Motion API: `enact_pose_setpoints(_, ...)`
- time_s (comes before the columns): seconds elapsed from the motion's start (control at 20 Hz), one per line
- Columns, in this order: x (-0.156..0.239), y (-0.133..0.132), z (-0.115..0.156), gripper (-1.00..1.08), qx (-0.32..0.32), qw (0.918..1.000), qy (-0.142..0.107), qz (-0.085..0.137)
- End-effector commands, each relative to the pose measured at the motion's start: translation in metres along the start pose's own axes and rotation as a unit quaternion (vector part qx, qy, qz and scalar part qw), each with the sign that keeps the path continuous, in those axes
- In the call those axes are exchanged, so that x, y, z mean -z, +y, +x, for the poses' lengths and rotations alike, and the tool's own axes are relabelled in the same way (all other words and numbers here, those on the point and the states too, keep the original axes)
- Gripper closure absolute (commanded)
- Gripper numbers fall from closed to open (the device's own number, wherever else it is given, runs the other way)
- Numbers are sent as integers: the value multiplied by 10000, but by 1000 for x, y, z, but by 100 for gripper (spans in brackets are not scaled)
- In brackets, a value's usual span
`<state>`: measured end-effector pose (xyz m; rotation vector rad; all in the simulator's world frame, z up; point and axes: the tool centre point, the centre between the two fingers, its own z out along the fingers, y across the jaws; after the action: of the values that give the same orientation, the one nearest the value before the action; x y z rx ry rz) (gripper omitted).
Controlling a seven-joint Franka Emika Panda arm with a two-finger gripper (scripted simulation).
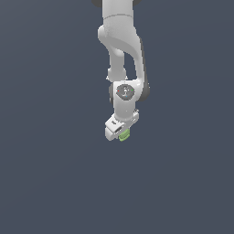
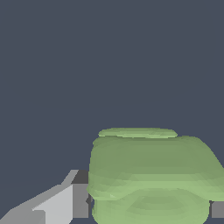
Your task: Pick up the object and move it to a goal position.
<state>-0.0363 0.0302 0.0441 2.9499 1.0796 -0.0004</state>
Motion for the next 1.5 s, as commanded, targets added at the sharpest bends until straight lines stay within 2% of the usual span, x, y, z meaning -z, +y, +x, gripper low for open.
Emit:
enact_pose_setpoints(0.0, 5, 0, -2, 108, -1, 10000, 3, -3)
enact_pose_setpoints(0.55, 59, 3, -30, 108, 0, 10000, 1, -4)
enact_pose_setpoints(1.45, 218, 10, -108, 108, 6, 10000, 12, 9)
